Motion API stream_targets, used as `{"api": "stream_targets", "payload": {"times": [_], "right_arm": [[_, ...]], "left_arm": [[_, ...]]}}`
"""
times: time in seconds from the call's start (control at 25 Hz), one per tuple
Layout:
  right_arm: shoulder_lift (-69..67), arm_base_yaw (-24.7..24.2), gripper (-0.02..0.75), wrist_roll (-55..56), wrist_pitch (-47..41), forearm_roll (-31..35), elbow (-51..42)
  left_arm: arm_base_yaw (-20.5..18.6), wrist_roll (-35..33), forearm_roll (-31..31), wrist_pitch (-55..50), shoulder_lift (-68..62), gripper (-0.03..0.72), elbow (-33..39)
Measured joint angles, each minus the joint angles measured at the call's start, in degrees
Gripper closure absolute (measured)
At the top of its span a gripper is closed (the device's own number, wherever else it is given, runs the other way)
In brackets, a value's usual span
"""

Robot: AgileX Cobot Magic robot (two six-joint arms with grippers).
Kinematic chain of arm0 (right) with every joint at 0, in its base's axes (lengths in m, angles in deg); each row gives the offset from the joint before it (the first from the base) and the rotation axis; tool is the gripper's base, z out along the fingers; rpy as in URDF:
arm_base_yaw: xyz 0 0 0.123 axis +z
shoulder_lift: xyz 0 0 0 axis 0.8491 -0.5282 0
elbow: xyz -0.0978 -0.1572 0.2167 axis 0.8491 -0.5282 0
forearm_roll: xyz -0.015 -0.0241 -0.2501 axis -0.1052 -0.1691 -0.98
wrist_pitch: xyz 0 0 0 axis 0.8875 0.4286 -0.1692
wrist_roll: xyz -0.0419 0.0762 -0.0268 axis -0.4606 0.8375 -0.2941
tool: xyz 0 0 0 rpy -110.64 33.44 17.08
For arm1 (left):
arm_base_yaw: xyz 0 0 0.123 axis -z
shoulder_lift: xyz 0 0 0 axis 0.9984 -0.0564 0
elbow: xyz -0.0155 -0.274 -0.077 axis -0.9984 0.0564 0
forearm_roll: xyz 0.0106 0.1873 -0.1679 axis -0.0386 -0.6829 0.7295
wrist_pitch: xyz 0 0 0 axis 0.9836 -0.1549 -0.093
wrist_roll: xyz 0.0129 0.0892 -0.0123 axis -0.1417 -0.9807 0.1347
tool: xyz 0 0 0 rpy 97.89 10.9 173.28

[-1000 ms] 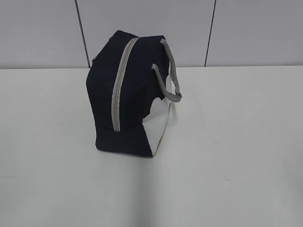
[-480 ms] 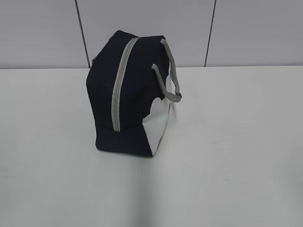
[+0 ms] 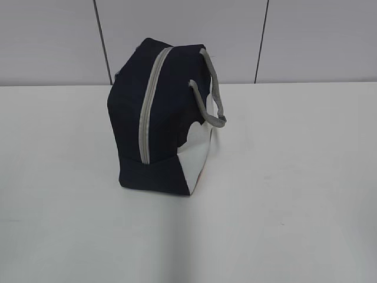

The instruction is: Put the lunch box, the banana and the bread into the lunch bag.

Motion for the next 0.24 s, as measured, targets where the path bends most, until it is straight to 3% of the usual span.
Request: {"api": "stream_targets", "payload": {"times": [0.24], "right_arm": [[0.0, 0.0, 0.207, 0.0, 0.0, 0.0, 0.0]], "left_arm": [[0.0, 0.0, 0.0, 0.0, 0.0, 0.454, 0.0]]}}
